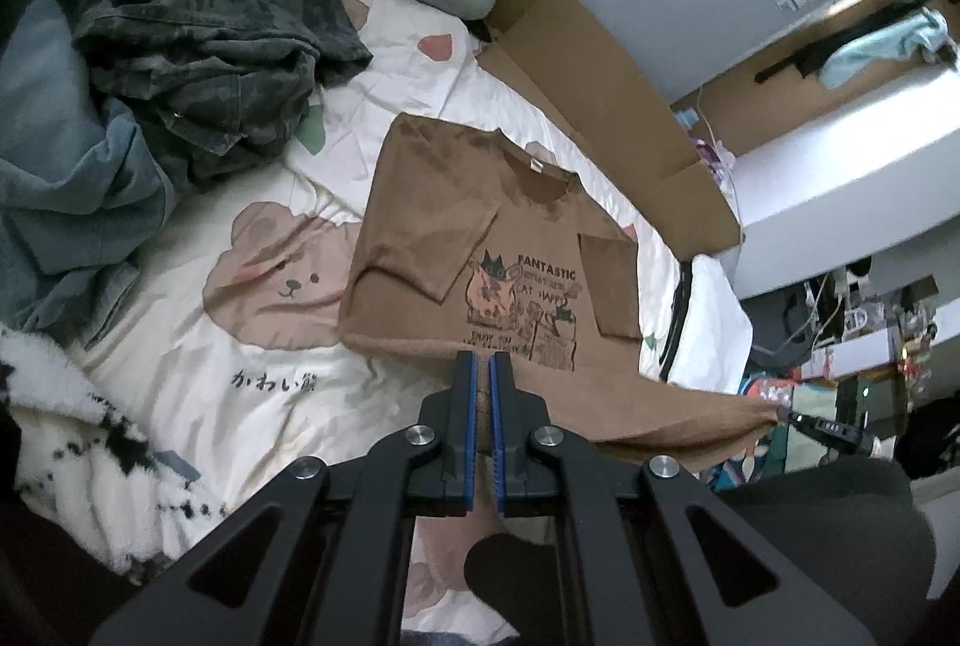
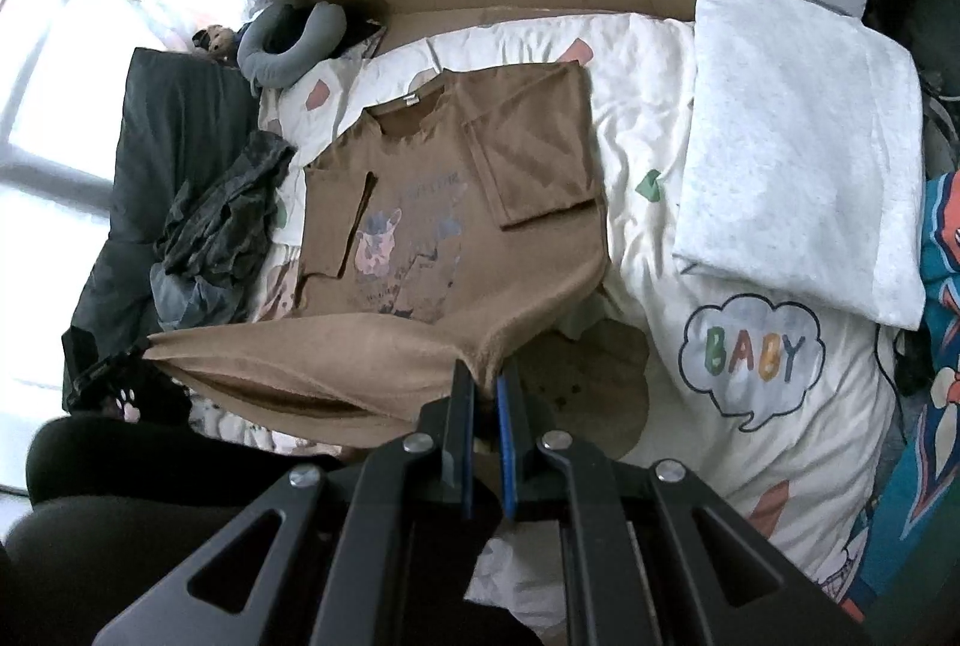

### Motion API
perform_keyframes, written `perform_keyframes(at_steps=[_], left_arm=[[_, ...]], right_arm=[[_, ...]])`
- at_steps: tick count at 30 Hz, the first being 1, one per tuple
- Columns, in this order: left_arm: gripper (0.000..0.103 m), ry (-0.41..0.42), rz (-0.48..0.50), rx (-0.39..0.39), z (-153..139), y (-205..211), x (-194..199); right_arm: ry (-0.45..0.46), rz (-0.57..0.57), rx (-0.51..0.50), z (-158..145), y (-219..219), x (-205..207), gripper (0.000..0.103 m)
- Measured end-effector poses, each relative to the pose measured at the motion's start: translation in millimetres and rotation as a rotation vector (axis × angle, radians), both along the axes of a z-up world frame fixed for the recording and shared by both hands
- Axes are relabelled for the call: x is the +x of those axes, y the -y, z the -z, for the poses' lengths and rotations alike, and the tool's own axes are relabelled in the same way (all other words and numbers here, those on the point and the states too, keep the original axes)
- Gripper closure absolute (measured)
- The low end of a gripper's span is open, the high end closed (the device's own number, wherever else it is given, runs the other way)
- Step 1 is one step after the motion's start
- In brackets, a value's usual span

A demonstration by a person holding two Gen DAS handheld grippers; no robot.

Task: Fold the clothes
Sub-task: 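Lift the hem with both grippers and fold it toward the collar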

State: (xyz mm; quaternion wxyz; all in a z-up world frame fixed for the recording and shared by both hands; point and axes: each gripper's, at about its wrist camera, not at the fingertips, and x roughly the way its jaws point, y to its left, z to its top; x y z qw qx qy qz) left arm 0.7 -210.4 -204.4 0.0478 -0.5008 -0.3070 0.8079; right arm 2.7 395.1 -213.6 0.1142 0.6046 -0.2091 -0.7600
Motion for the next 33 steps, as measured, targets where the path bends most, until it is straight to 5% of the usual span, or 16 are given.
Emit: perform_keyframes(at_steps=[18, 33], left_arm=[[0.100, -0.013, -0.015, -0.007, 40.9, 29.7, -102.4], [0.100, 0.043, 0.033, -0.041, 120.1, 40.0, -189.3]], right_arm=[[-0.014, 0.006, 0.002, 32.0, 0.9, -101.7, 0.097], [0.005, -0.020, 0.043, 96.4, 2.0, -186.4, 0.097]])
